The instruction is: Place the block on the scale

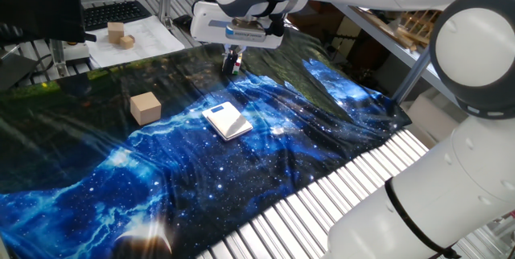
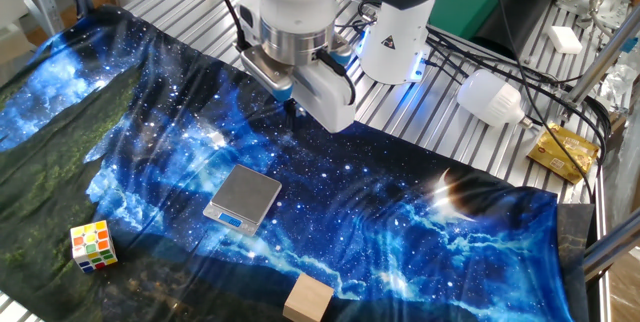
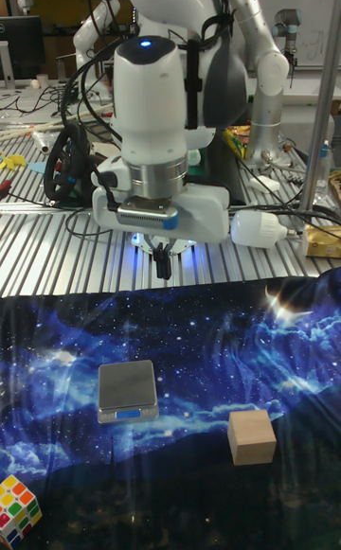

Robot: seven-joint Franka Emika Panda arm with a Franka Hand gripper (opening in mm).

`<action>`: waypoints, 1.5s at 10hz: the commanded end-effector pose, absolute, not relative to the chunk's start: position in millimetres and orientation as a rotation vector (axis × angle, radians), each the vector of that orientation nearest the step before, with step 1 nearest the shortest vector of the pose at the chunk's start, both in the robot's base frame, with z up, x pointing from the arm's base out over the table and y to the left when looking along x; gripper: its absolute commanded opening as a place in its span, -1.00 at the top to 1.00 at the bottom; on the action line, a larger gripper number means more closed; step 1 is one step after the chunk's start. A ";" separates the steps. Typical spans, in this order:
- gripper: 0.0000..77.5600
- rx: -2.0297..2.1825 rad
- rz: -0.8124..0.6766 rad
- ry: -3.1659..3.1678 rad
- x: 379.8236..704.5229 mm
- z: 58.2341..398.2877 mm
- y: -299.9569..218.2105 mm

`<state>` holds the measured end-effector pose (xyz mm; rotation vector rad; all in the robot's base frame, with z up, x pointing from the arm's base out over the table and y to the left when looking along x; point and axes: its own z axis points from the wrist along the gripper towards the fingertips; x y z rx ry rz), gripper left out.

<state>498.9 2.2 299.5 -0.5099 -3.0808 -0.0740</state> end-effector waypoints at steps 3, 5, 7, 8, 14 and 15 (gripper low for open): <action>1.00 -0.583 -0.073 -3.069 503.0 295.2 35.0; 1.00 -0.595 -0.074 -3.070 509.4 288.6 48.3; 1.00 -0.598 -0.075 -3.073 522.6 283.8 58.1; 1.00 -0.596 -0.083 -3.070 529.5 282.6 62.3; 1.00 -0.623 -0.083 -3.066 551.9 271.8 89.8; 1.00 -0.620 -0.085 -3.068 555.4 267.3 91.8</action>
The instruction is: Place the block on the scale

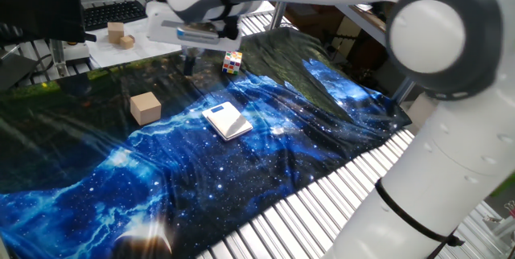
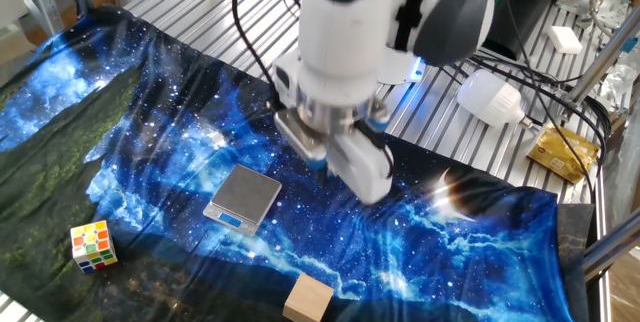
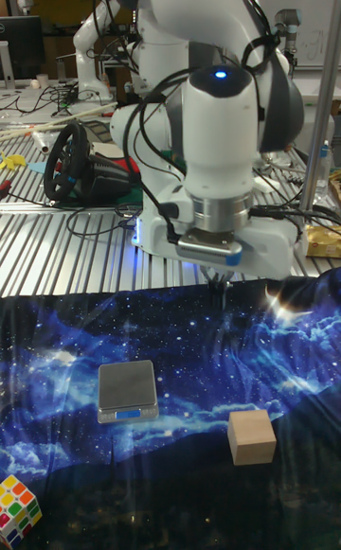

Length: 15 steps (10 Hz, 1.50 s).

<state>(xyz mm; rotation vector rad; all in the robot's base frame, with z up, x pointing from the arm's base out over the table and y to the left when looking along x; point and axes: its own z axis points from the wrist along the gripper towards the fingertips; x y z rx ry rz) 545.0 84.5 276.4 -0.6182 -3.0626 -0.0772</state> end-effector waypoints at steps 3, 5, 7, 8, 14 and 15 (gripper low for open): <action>1.00 -0.644 -0.088 -3.074 563.1 252.6 99.9; 1.00 -0.655 -0.086 -3.076 564.2 248.7 103.5; 1.00 -0.658 -0.085 -3.074 563.9 247.0 106.0; 1.00 -0.623 -0.083 -3.082 563.9 247.0 106.0; 1.00 -0.398 -0.074 -3.089 563.9 247.0 106.0; 1.00 -0.409 -0.073 -3.097 563.9 247.0 106.0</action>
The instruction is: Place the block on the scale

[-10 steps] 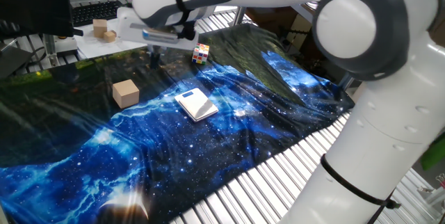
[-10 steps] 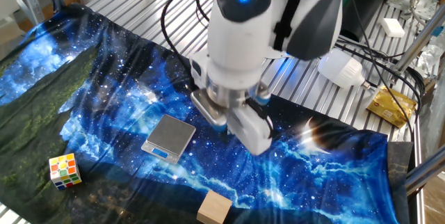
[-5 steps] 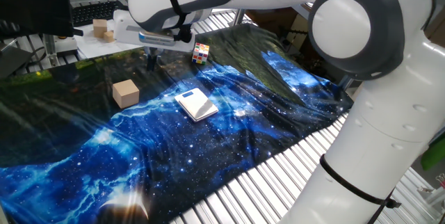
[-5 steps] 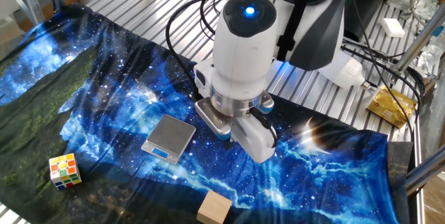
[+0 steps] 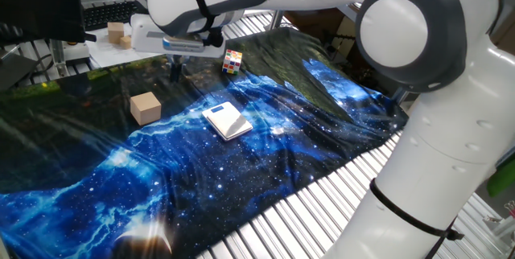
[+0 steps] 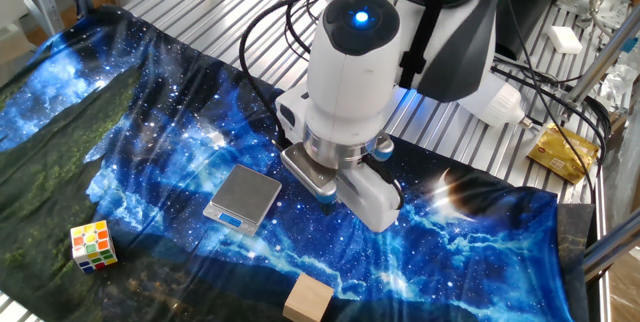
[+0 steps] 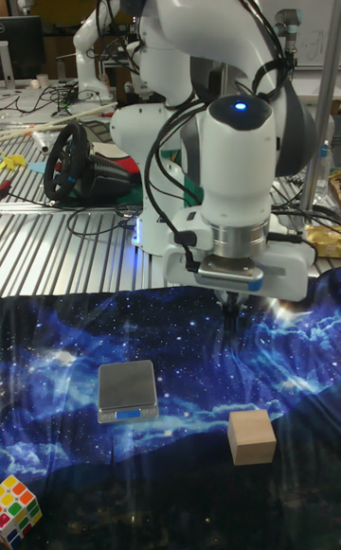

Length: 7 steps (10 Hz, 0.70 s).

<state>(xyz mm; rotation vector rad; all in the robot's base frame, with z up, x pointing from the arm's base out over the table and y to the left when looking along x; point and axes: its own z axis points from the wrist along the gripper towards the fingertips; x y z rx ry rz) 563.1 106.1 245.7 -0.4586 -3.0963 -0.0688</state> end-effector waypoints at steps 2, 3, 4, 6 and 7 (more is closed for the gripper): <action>1.00 -0.416 -0.061 -3.093 563.9 247.0 106.0; 1.00 -0.416 -0.061 -3.093 563.9 247.0 106.0; 1.00 -0.335 -0.177 -3.101 563.9 247.0 106.0; 1.00 -0.267 -0.163 -3.110 563.9 247.0 106.0; 1.00 -0.248 -0.155 -3.113 566.8 244.2 109.9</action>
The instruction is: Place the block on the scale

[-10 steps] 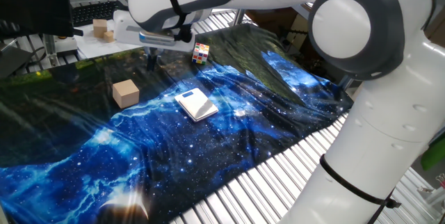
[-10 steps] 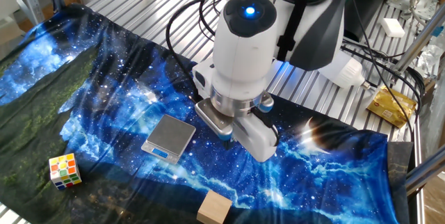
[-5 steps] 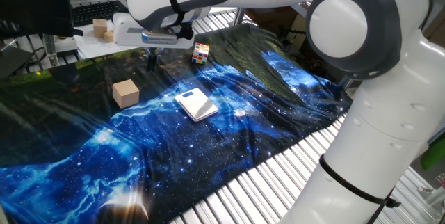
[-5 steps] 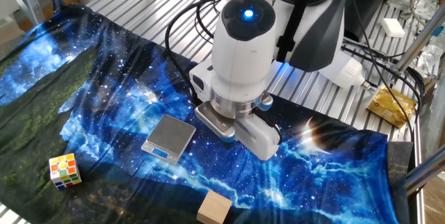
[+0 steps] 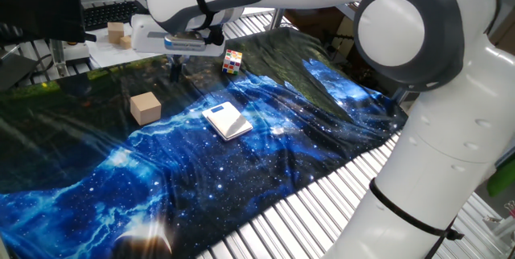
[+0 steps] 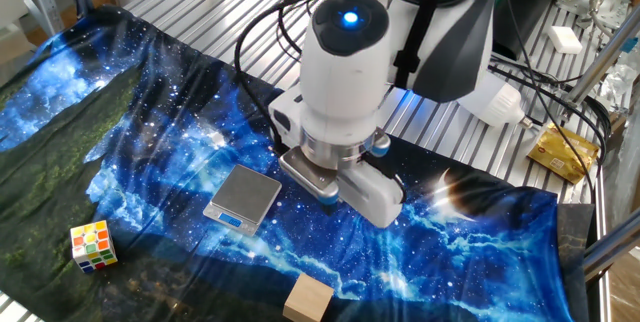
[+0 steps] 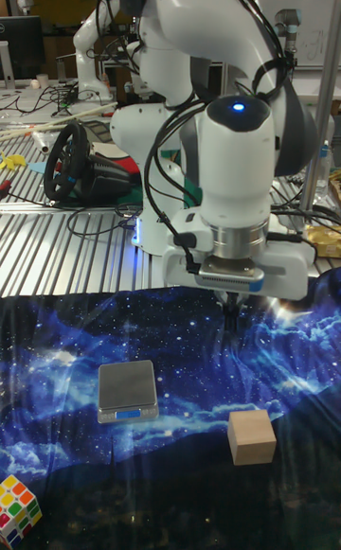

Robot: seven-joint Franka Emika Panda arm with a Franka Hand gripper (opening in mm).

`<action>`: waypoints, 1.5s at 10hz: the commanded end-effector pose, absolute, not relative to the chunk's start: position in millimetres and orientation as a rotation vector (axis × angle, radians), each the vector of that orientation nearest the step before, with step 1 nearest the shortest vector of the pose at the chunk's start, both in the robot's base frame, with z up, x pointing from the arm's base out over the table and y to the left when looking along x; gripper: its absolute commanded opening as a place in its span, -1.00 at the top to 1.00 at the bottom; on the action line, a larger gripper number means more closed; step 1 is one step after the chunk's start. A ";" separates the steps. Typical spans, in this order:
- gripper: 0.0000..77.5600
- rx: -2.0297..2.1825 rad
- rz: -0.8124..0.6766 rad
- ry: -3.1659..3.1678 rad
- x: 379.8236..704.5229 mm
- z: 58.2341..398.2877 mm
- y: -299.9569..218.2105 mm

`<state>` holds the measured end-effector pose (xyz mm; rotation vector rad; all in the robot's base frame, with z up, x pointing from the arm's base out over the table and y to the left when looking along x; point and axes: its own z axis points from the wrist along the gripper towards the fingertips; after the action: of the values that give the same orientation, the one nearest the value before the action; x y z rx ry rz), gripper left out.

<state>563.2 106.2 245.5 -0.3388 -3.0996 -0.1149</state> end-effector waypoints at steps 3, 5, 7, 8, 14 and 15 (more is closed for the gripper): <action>1.00 -0.231 -0.138 -3.116 578.1 235.1 121.8; 1.00 -0.215 -0.104 -3.124 591.4 225.4 132.9; 1.00 -0.192 -0.059 -3.137 601.3 217.2 140.7; 1.00 -0.186 -0.055 -3.136 606.5 212.3 144.6; 1.00 -0.178 -0.055 -3.134 618.8 191.1 157.5; 1.00 -0.176 -0.055 -3.134 620.4 188.5 157.7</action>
<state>616.9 156.5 190.6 -0.1789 -3.1302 -0.0549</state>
